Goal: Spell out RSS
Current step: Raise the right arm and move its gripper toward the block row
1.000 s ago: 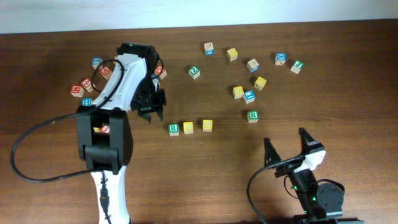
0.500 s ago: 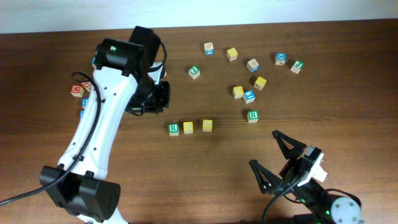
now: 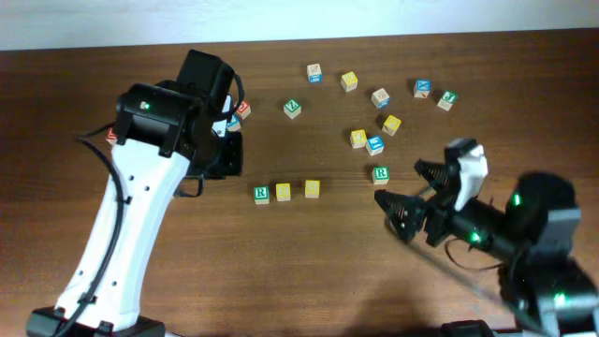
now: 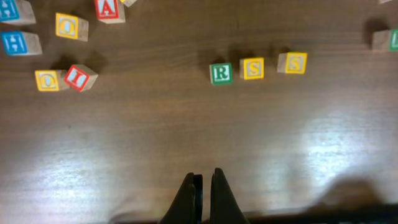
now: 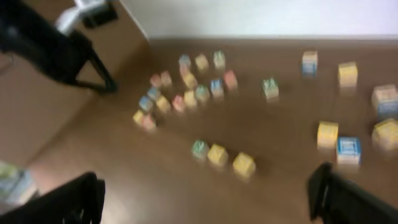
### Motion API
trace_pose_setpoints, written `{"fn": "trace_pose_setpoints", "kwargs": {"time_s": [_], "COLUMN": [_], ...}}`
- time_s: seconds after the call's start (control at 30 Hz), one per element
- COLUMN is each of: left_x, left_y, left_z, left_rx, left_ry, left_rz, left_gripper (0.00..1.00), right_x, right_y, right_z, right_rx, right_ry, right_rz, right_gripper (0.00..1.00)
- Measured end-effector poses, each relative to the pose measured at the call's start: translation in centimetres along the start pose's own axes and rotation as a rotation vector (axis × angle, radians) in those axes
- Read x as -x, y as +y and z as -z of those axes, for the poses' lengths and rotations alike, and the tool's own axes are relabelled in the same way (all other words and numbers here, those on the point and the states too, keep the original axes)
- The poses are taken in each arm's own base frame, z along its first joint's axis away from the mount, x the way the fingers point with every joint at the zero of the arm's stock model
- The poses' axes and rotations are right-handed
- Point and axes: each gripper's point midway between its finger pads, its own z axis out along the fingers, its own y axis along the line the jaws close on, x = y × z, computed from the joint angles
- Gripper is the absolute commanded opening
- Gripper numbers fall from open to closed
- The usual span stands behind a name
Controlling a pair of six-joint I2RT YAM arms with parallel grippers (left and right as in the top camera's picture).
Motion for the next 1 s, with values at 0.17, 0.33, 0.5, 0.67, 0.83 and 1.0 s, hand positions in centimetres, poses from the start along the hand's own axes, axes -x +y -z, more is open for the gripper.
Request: {"fn": "trace_pose_setpoints", "kwargs": {"time_s": [0.17,0.33,0.5,0.67,0.83,1.0], "left_x": [2.1,2.4,2.5,2.6,2.6,2.6], "left_y": [-0.6,-0.8,-0.8,-0.8,-0.7,-0.7], "left_z": [-3.8,-6.8,-6.9,-6.9,-6.9,-6.9], "left_rx": [-0.010,-0.012,-0.013,-0.011,-0.007,-0.007], "left_ry": [-0.057,-0.062,-0.066,-0.069,-0.067,-0.067], "left_rz": [0.032,0.039,0.050,0.058,0.054,0.055], "left_gripper": [0.00,0.05,0.35,0.65,0.99,1.00], "right_x": [-0.4,0.2,-3.8,-8.4,-5.2,-3.9], "right_y": [-2.4,-0.7,-1.5,-2.3,-4.2,-4.5], "right_z": [-2.0,-4.8,-9.3,-13.6,-17.0,-17.8], "right_rx": [-0.060,0.179,0.112,-0.080,-0.186,-0.190], "right_ry": [0.182,0.215,0.404,0.633,0.635,0.579], "right_rz": [-0.134,-0.185,-0.254,-0.285,-0.273,-0.248], "right_gripper": [0.98,0.98,0.98,0.98,0.99,0.98]}}
